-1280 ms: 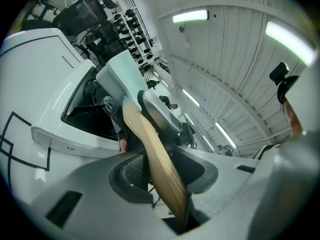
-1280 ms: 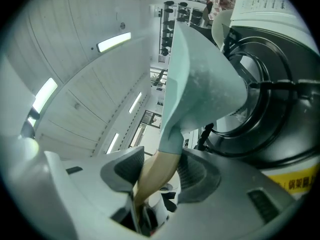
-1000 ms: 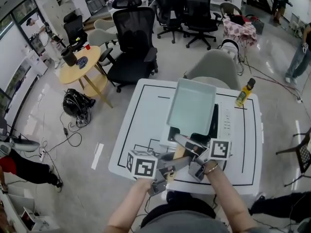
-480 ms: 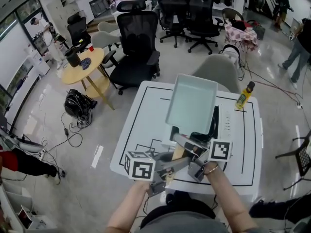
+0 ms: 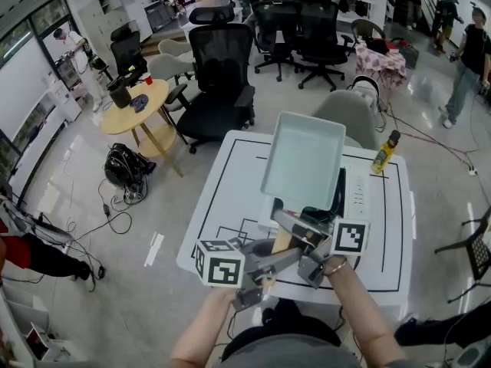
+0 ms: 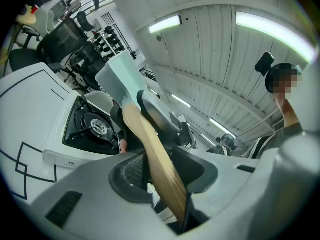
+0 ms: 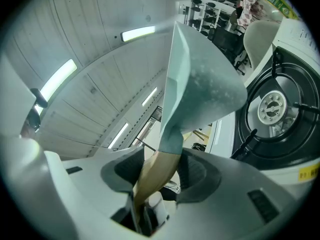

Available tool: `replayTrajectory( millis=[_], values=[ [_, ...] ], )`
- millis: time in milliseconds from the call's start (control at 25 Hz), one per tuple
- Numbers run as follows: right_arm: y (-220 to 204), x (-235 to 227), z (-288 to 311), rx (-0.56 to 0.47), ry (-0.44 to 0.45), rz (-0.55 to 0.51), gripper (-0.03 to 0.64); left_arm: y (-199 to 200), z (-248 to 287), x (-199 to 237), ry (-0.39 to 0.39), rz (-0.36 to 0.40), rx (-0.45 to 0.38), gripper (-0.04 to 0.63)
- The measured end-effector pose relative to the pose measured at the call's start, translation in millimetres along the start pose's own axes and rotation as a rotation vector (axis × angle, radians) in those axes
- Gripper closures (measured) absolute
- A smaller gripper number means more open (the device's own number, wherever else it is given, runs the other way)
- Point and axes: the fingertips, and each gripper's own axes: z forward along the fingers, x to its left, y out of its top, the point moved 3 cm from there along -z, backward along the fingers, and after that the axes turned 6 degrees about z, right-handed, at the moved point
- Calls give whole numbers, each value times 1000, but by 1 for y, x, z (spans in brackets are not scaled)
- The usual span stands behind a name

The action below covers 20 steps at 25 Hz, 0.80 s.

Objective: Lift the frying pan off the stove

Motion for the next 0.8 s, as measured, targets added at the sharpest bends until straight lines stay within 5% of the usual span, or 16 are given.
replayTrajectory(
  millis=[800],
  values=[
    [-7, 19, -5, -10, -1, -47, 414, -3, -5, -17, -24, 35, 7, 469]
  ],
)
